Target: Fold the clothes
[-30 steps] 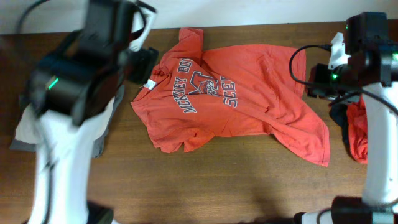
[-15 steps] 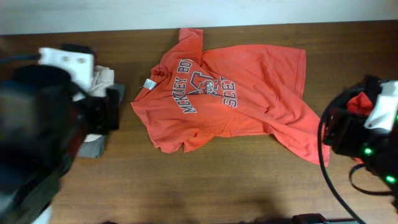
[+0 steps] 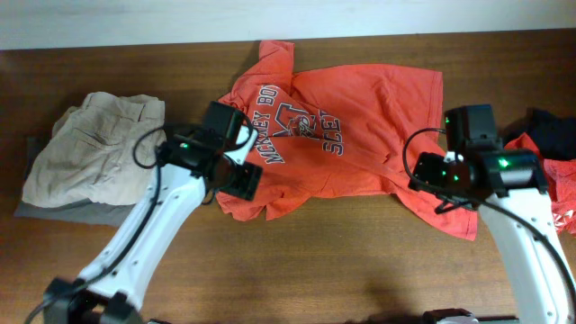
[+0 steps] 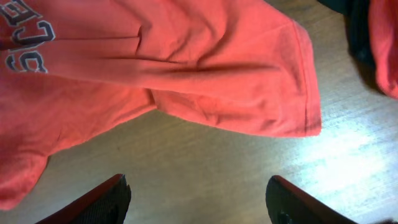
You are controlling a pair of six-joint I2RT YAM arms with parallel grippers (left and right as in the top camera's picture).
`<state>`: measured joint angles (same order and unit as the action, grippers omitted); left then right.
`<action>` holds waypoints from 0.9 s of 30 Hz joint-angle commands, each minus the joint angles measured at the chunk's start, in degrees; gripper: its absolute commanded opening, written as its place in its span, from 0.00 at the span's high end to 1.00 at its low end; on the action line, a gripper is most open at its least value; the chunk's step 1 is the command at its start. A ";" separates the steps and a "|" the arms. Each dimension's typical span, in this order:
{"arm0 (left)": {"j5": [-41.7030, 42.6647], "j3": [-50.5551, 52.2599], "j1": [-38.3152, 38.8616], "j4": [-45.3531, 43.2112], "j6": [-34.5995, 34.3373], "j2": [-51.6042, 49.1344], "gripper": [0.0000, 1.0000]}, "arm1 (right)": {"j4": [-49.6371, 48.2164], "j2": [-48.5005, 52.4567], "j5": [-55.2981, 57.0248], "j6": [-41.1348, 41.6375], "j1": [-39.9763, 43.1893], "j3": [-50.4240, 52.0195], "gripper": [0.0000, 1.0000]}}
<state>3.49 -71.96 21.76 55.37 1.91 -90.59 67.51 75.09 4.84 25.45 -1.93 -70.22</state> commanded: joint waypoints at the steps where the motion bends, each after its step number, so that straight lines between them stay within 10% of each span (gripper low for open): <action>1: 6.40 1.60 2.36 -0.33 7.61 -3.69 0.34 | -1.11 1.55 -0.33 0.98 -0.24 0.15 0.25; 12: -10.19 3.39 17.88 -1.81 11.93 -6.60 0.38 | -2.16 2.16 -0.09 0.50 -0.24 0.15 0.25; 27: -14.03 9.16 20.22 -14.32 16.02 -13.38 0.40 | -3.13 2.10 0.13 0.52 2.78 0.15 0.25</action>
<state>-9.26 -63.29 41.93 41.67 15.77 -101.75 64.45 77.21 4.91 25.71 -0.16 -70.22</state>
